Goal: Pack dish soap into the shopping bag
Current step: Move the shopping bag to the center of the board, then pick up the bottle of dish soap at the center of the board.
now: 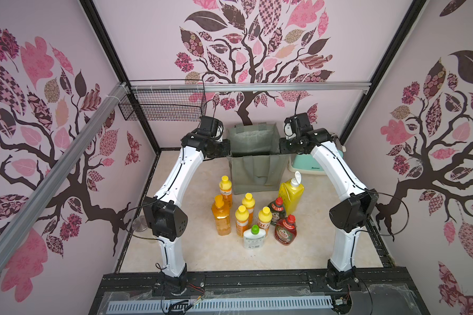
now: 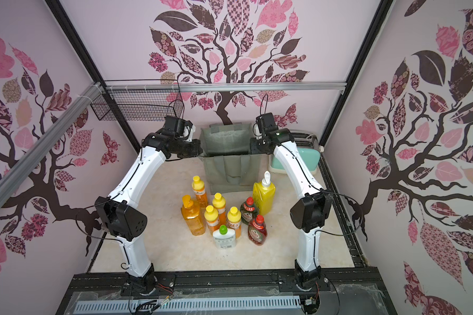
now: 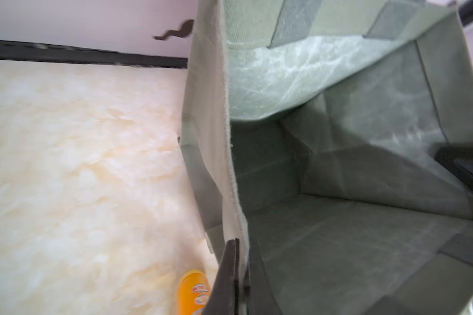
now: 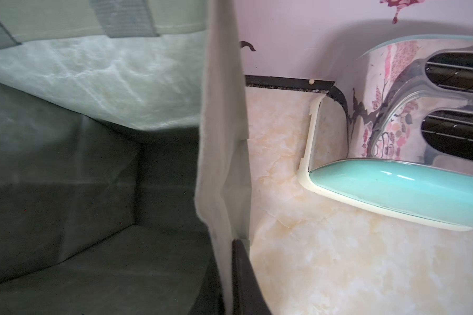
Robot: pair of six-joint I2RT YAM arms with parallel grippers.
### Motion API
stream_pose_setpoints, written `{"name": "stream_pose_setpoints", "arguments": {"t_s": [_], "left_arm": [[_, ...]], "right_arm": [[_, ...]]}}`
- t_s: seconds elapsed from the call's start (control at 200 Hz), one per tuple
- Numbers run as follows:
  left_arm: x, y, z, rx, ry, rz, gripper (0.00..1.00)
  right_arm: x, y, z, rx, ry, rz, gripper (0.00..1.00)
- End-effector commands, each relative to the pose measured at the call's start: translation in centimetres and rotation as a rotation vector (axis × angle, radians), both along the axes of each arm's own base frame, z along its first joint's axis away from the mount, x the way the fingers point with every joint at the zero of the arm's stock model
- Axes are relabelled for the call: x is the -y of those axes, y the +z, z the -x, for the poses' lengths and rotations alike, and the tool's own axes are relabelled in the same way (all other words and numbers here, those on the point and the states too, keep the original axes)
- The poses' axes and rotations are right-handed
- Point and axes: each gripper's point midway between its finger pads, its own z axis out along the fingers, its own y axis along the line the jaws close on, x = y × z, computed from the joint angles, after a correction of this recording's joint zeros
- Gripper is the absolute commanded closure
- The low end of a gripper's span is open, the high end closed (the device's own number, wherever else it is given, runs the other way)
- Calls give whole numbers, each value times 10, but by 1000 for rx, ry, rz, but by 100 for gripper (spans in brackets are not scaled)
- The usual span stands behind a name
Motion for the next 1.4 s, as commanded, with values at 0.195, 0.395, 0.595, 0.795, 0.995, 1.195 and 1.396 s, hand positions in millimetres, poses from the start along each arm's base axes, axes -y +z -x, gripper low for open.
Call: {"name": "stream_pose_setpoints", "arguments": {"t_s": [0.195, 0.395, 0.595, 0.795, 0.995, 1.195, 1.396], "left_arm": [[-17, -3, 13, -4, 4, -9, 100], [-13, 4, 9, 8, -5, 6, 100], [-14, 8, 9, 26, -8, 0, 100], [-8, 16, 11, 39, -28, 40, 100], [-4, 20, 13, 47, -46, 65, 100], [0, 26, 17, 56, -63, 92, 100], [3, 27, 20, 52, -91, 96, 100]], "right_arm": [[-10, 16, 11, 29, 57, -96, 72], [-15, 67, 37, 118, 130, -154, 33], [7, 92, 91, 187, 105, -137, 21], [34, 78, 154, 224, 55, -140, 14], [44, 36, 185, 149, 52, -115, 13], [33, 5, 191, 103, 93, -123, 16], [29, -12, 175, 115, 91, -105, 25]]}}
